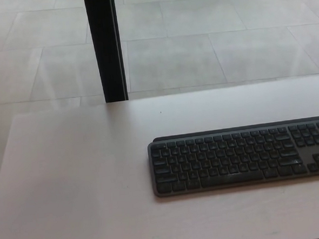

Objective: The robot uses its right fingers to click on the space key of the black keyboard placed on the center of the white desk.

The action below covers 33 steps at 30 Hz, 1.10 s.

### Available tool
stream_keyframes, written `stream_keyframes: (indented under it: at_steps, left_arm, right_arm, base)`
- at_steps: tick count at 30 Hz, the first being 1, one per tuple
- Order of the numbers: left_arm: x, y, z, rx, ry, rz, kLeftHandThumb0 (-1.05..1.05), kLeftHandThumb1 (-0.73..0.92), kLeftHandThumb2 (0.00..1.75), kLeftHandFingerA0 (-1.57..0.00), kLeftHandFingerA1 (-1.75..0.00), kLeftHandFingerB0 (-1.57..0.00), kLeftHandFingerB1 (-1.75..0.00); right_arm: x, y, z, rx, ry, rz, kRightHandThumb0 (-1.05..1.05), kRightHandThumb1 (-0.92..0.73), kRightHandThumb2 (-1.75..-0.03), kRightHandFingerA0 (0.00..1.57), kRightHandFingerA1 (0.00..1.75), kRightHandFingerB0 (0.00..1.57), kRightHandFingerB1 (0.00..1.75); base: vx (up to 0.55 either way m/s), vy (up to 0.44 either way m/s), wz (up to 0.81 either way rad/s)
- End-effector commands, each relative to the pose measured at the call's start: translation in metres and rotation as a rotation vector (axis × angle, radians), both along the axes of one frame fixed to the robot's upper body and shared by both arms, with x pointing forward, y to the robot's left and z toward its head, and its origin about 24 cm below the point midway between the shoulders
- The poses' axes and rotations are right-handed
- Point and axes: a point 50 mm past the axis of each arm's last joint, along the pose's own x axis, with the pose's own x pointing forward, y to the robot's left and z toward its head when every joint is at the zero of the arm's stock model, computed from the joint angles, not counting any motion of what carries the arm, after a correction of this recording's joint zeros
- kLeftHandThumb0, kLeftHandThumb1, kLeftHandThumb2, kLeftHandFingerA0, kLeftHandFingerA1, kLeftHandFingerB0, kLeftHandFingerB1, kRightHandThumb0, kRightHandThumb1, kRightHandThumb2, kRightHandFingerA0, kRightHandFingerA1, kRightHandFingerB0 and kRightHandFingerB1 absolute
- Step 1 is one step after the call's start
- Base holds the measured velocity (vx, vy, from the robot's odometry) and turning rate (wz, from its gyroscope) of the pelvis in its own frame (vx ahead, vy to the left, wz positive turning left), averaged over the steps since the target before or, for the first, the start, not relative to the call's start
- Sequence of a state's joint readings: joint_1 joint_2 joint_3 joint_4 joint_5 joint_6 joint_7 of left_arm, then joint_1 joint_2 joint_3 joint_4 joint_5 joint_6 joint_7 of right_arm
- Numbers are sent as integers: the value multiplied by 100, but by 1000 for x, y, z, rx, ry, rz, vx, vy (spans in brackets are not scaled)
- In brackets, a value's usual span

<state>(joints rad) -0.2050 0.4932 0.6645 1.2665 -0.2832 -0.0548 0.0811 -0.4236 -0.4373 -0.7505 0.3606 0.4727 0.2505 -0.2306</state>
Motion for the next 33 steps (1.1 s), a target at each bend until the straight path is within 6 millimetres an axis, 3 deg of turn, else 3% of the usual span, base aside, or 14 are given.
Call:
stream_keyframes:
  at_steps: [1,2,6,7,9,12,16,21,23,27,28,32,33]
  left_arm:
    - [-3,6,4,9,6,21,-51,67,60,-68,-70,-55,-56]
    - [-3,5,4,8,4,21,-51,67,60,-67,-71,-53,-55]
    - [-3,6,4,1,2,27,-50,67,60,-67,-66,-52,-53]
    - [-3,6,4,2,2,27,-50,67,60,-67,-67,-52,-53]
    - [-4,6,4,6,12,22,-50,68,60,-69,-68,-52,-53]
    - [-4,6,4,11,23,22,-51,67,60,-70,-68,-55,-55]
    - [-5,6,4,12,7,22,-50,68,61,-68,-69,-55,-56]
    - [-4,6,4,26,41,5,-49,69,60,-70,-68,-57,-55]
    - [-4,6,4,28,33,-3,-50,69,61,-69,-69,-56,-57]
    - [-4,6,5,25,20,-5,-49,70,61,-68,-66,-54,-55]
    - [-4,6,5,20,25,9,-48,69,61,-69,-67,-55,-54]
    - [-3,6,5,20,24,17,-48,69,61,-70,-70,-55,-55]
    - [-3,6,5,23,25,5,-49,69,61,-70,-70,-56,-55]
  right_arm:
    - [32,56,27,-119,9,234,-41,-60,-60,87,63,59,45]
    - [42,76,26,-121,7,332,-43,-55,-89,86,74,53,58]
    - [49,99,19,-211,41,454,-41,-51,-91,84,74,54,60]
    - [51,105,16,-235,62,471,-43,-63,-59,97,65,66,43]
    - [56,126,5,-361,122,605,-40,-63,-61,92,70,57,42]
    - [58,131,1,-374,133,622,-36,-64,-59,96,69,60,43]
    - [63,154,-8,-463,197,721,-39,-59,-57,98,68,62,42]
    - [70,172,-7,-596,232,768,-43,-56,-57,101,80,62,42]
    - [72,183,-7,-744,249,811,-41,-58,-57,94,88,58,43]
    - [74,191,-9,-924,305,832,-39,-57,-57,94,90,61,42]
    - [73,193,-9,-1013,336,838,-40,-58,-58,93,101,59,42]
    - [74,199,-8,-1168,357,862,-32,-55,-56,93,114,60,43]
    - [75,201,-9,-1217,378,864,-34,-54,-56,89,127,59,41]
  base:
    - [0,0,0]
    - [0,0,0]
    - [0,0,0]
    - [0,0,0]
    - [0,0,0]
    - [0,0,0]
    - [0,0,0]
    - [0,0,0]
    - [0,0,0]
    - [0,0,0]
    - [0,0,0]
    - [0,0,0]
    - [0,0,0]
